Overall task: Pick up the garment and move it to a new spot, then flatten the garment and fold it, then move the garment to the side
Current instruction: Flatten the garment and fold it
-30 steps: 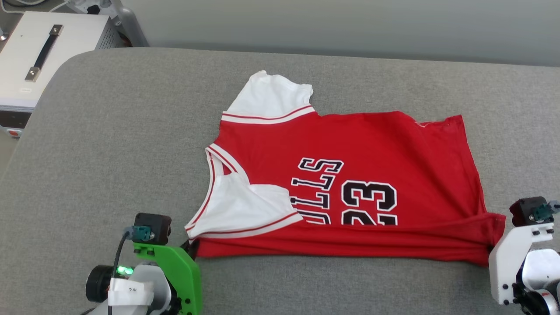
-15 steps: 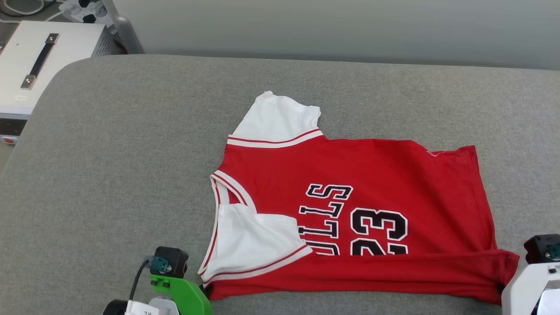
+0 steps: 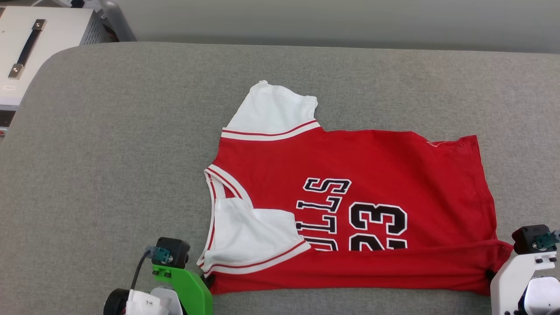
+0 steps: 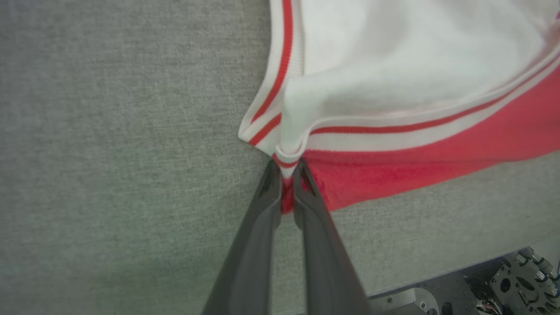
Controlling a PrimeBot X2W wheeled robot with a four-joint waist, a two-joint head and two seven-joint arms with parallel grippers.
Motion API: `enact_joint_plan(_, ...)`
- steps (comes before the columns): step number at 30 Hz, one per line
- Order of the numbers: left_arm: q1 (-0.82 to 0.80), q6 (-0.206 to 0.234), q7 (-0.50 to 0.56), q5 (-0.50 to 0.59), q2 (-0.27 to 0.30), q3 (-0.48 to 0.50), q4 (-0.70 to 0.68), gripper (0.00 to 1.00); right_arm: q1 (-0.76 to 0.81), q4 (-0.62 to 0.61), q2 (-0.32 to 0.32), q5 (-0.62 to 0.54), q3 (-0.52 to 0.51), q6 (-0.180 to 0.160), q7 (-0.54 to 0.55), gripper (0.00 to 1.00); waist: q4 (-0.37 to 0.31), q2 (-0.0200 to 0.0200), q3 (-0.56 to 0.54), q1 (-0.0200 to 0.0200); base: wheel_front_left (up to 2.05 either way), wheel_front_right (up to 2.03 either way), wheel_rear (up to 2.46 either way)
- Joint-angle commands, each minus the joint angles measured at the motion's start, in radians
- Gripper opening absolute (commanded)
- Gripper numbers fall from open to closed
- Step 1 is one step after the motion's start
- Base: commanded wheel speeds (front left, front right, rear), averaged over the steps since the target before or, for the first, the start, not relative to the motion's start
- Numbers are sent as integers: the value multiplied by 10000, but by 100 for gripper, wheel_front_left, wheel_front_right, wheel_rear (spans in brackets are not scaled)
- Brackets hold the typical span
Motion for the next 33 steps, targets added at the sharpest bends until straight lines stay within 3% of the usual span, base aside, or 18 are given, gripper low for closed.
enact_joint_plan(1, -108, -31, 43, 44, -155, -144, 283, 0, -118, 285, 49, -31, 103, -17, -53, 0, -2, 0, -91, 0, 0, 0, 0)
enact_joint_plan(2, -102, -36, 47, 38, -161, -153, 311, 0, -121, 353, 44, -18, 115, -17, -82, 0, -4, 0, -154, 0, 0, 0, 0)
enact_joint_plan(3, -92, -36, 55, 29, -162, -160, 324, 0, -121, 395, 42, -6, 118, -17, -108, 30, -7, 0, -204, 0, 0, 0, 0)
enact_joint_plan(4, -75, -31, 68, 11, -161, -164, 320, 0, -124, 419, 44, 28, 128, -17, -172, 82, -14, 0, -271, 0, 0, 0, 0)
enact_joint_plan(5, -61, -24, 56, 12, -155, -165, 309, 6, -129, 430, 57, 83, 130, -17, -229, 100, -19, 0, -340, 0, 0, 0, 0)
enact_joint_plan(6, -50, 6, -1, 59, -134, -167, 285, 69, -134, 430, 63, 145, 131, -17, -289, 100, -26, 0, -421, 0, 0, 0, 0)
enact_joint_plan(7, -40, 38, -57, 93, -121, -159, 259, 100, -131, 421, 47, 173, 136, -17, -332, 100, -30, 0, -488, 0, 0, 0, 0)
enact_joint_plan(13, -16, 3, -1062, 250, -145, 163, -116, 100, -101, -87, -118, 333, 117, -17, -1152, 100, -38, 0, -978, 0, 0, 0, 0)
enact_joint_plan(19, -181, -68, -2632, 712, -127, 621, -618, 100, -189, -1000, -180, 69, 22, -17, -2893, 100, -3, 0, -1240, 0, 0, 0, 0)
enact_joint_plan(28, -334, -536, -5032, 1827, -588, 965, -715, 100, -138, -1399, 635, -250, -284, -17, -6099, 100, -93, 0, -1395, 0, 0, 0, 0)
enact_joint_plan(33, 192, -801, -5174, 3252, -1346, 2412, -1483, 100, 128, -1311, 1290, -237, -307, -17, -7662, 100, -190, 0, -1376, 0, 0, 0, 0)
